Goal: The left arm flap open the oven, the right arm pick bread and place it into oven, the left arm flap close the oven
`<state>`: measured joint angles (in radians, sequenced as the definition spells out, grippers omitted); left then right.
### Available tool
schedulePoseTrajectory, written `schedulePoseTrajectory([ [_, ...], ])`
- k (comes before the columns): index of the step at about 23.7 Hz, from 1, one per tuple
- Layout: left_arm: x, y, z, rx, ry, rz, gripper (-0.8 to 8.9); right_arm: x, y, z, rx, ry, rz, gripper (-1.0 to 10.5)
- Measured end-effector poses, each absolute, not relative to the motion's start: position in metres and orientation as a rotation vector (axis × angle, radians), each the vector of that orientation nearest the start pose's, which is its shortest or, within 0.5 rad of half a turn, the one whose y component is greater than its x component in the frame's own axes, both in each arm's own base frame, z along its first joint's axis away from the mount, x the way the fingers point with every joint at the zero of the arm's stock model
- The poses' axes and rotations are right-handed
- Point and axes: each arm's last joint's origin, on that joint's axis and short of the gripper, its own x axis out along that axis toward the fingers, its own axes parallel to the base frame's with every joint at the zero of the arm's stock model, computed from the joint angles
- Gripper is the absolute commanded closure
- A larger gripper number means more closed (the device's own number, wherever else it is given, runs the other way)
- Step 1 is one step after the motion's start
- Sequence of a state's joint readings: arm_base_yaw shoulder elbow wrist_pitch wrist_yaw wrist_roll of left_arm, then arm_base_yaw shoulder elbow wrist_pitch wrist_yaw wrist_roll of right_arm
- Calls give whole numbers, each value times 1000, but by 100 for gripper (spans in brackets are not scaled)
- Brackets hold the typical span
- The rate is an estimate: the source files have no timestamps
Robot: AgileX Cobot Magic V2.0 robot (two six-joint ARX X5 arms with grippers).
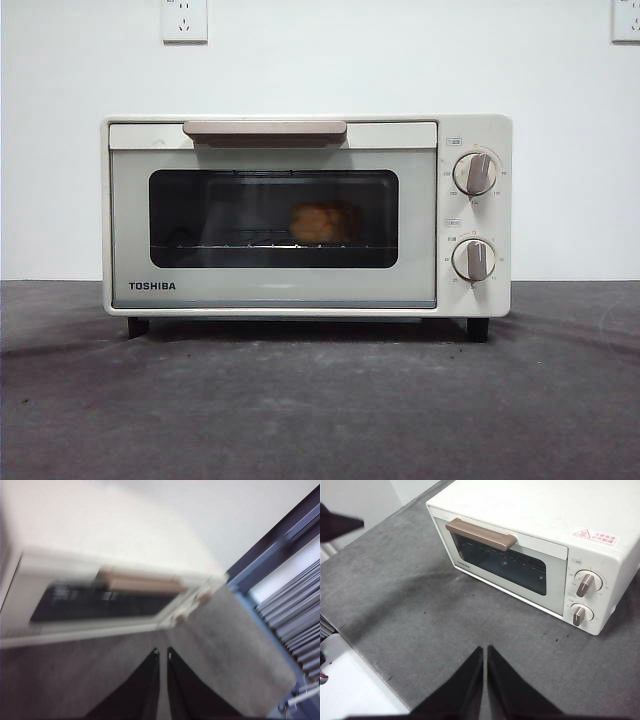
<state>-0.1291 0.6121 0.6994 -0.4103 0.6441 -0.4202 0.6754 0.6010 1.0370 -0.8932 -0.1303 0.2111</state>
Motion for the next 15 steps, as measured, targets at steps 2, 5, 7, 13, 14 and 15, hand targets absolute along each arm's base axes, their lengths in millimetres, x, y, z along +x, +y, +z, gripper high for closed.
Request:
schedulePoseTrajectory([
  [2,125,-34,305,-472,500,-686,778,64,56,368,69,532,739,938],
  [5,124,-34,305,-463,493,-688,778,64,56,368,68,532,739,938],
  [7,124,-34,306,-457,489,-691,778,64,56,368,68,532,740,938],
  [13,118,-33,308,-434,453,-692,786,64,56,368,68,532,740,938],
  [14,114,-32,310,-411,421,-694,786,64,56,368,68,532,740,938],
  [15,110,-30,310,-367,372,-694,786,64,56,368,68,532,740,938],
])
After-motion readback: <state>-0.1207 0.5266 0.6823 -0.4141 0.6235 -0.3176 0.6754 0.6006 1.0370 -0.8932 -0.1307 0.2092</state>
